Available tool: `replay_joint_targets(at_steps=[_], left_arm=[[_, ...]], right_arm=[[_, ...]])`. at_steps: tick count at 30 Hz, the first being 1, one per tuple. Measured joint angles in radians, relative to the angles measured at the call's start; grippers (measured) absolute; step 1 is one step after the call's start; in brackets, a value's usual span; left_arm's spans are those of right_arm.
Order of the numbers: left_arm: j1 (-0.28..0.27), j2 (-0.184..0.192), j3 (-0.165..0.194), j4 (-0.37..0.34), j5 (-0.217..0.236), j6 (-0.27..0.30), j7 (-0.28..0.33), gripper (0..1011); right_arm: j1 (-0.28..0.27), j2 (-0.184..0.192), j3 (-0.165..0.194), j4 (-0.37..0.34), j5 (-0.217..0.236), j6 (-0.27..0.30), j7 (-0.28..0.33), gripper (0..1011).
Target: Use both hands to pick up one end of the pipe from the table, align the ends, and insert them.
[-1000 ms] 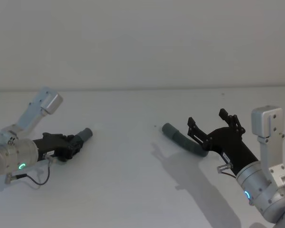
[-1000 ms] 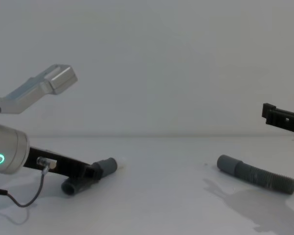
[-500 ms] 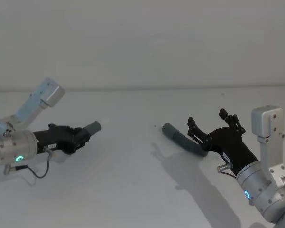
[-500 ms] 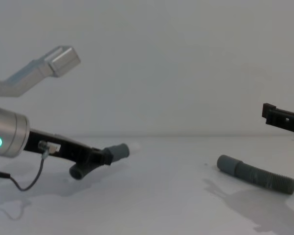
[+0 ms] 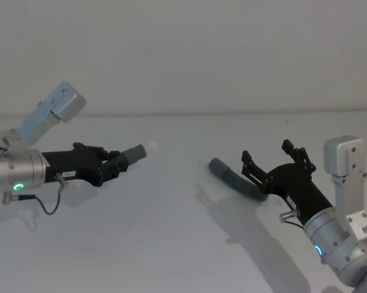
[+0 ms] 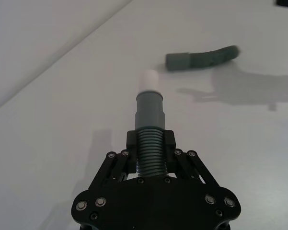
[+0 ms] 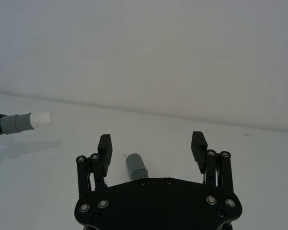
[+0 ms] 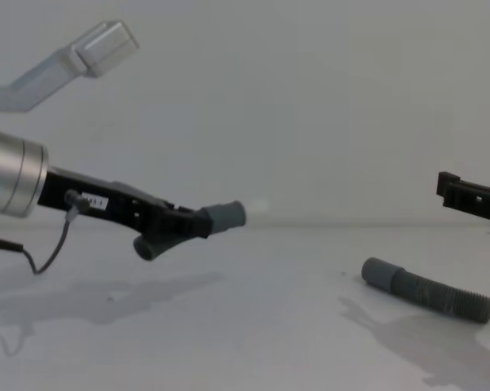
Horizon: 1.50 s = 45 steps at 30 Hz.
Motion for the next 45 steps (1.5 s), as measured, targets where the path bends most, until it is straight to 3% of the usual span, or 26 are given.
replay_joint_targets(at_steps=[16, 23, 33, 45], left_arm=[[-0.135, 0.026, 0.083, 0.057, 0.001, -0.098, -0.254, 292], [-0.18, 0.034, 0.114, 0.081, 0.009, -0.135, -0.338, 292], [-0.207, 0.045, 0.141, 0.091, 0.014, -0.163, -0.393, 292], [-0.217, 0.048, 0.159, 0.096, 0.013, -0.18, -0.409, 292]], right_arm=[[0.0, 0.0, 0.0, 0.0, 0.0, 0.0, 0.0, 1003], [0.0, 0.0, 0.0, 0.0, 0.0, 0.0, 0.0, 1003], [0.0, 0.0, 0.0, 0.0, 0.0, 0.0, 0.0, 1003], [0.0, 0.0, 0.0, 0.0, 0.0, 0.0, 0.0, 1003]])
